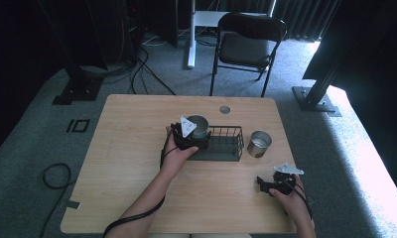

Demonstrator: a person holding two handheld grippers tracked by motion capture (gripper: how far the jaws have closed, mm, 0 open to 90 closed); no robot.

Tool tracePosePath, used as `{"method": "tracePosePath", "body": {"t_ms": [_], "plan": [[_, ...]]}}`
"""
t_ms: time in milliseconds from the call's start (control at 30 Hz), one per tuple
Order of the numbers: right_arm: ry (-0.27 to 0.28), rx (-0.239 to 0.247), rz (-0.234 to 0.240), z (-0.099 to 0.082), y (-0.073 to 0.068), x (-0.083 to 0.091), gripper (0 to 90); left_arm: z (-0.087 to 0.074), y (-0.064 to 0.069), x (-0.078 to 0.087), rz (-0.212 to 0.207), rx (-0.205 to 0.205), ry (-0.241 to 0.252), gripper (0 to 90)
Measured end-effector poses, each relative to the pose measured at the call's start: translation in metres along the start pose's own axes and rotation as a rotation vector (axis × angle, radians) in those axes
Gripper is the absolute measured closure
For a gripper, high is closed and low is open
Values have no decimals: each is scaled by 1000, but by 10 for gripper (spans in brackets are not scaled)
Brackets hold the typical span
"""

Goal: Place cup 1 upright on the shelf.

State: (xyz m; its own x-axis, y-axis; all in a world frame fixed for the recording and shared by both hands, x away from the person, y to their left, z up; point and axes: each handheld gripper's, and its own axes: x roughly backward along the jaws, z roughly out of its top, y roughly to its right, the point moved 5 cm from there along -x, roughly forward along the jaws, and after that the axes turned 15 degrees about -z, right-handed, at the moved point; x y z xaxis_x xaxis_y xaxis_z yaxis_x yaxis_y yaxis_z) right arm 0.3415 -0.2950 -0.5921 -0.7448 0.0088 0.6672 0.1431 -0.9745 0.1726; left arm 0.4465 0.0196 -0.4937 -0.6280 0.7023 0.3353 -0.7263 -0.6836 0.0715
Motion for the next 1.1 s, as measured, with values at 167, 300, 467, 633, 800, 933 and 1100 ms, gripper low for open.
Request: {"method": "tracePosePath", "body": {"t_ms": [167, 300, 467, 633, 800, 933, 1100], "plan": [[0, 0, 0, 0, 0, 0, 125, 0, 1, 8, -38, 27, 0, 22], [0, 0, 0, 0, 0, 0, 125, 0, 0, 12, -34, 15, -14, 22], [0, 1, 0, 0, 0, 0, 125, -2, 0, 18, -36, 4, -23, 22], [2, 2, -1, 0, 0, 0, 125, -4, -2, 26, -27, -9, -41, 22], [2, 2, -1, 0, 0, 0, 124, -6, -5, 36, -21, -7, -44, 22], [0, 0, 0, 0, 0, 0, 125, -7, -9, 45, -13, -8, -44, 22], [0, 0, 0, 0, 0, 0, 124, -9, -13, 57, -10, -5, -59, 23]]}}
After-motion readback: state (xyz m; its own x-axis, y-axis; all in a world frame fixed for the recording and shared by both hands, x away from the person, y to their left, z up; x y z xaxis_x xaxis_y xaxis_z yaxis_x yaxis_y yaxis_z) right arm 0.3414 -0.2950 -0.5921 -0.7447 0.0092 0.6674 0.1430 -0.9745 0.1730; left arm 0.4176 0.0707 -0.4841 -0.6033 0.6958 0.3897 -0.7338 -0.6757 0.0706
